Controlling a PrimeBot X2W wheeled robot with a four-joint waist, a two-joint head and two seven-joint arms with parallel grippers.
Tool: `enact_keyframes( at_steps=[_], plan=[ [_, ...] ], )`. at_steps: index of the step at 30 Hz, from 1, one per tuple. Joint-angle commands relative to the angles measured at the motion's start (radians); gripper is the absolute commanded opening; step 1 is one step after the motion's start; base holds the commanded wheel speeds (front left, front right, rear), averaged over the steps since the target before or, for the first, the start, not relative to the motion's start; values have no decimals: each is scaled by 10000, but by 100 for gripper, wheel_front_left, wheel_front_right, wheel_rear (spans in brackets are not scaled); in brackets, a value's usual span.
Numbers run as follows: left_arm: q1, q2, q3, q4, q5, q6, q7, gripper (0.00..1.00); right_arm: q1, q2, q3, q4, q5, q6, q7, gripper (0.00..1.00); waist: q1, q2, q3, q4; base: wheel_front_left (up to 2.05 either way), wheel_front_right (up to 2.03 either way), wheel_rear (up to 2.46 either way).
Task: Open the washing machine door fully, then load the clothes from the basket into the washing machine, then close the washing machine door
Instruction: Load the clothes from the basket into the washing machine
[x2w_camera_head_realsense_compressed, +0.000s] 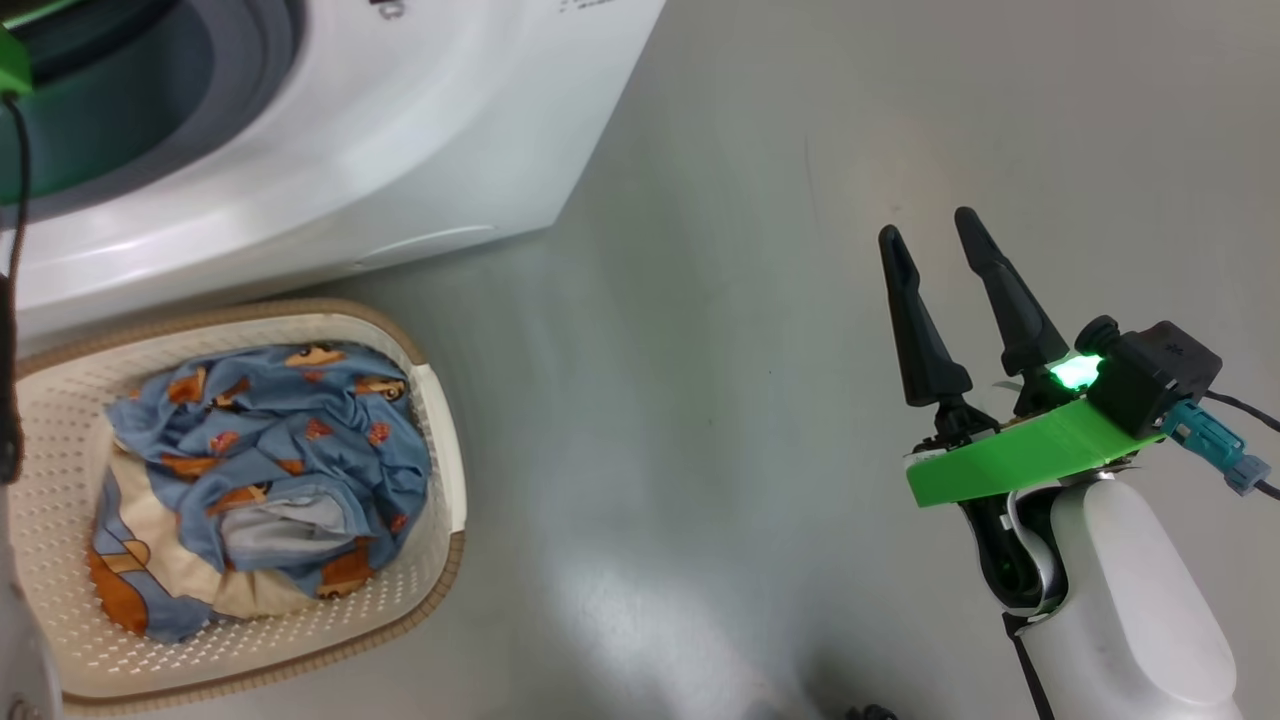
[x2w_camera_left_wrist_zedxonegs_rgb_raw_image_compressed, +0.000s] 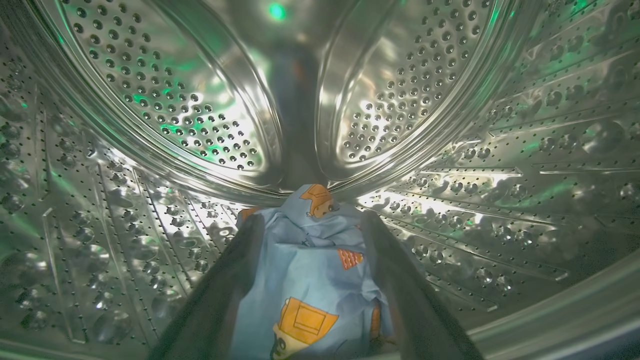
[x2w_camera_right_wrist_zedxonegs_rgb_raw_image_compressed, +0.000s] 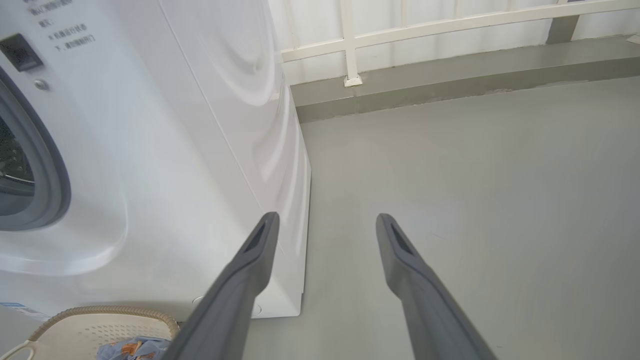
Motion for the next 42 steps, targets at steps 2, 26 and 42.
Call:
enact_keyframes(
  at_steps=[2, 26, 42],
  plan=[
    [244, 373, 43, -86, 95, -38, -53, 100, 129, 3, 220, -171, -46, 16, -49, 100, 0, 0, -230, 121, 0, 0, 0],
    [3922, -240, 93, -1961, 420, -69, -53, 100, 662, -314, 186, 231, 124, 16, -49, 100, 0, 0, -2774, 1146, 0, 0, 0],
    [7131, -825, 397, -3920, 272, -70, -53, 100, 1364, -515, 144, 550, 277, 16, -49, 100, 0, 0, -4571, 1767, 0, 0, 0]
  ],
)
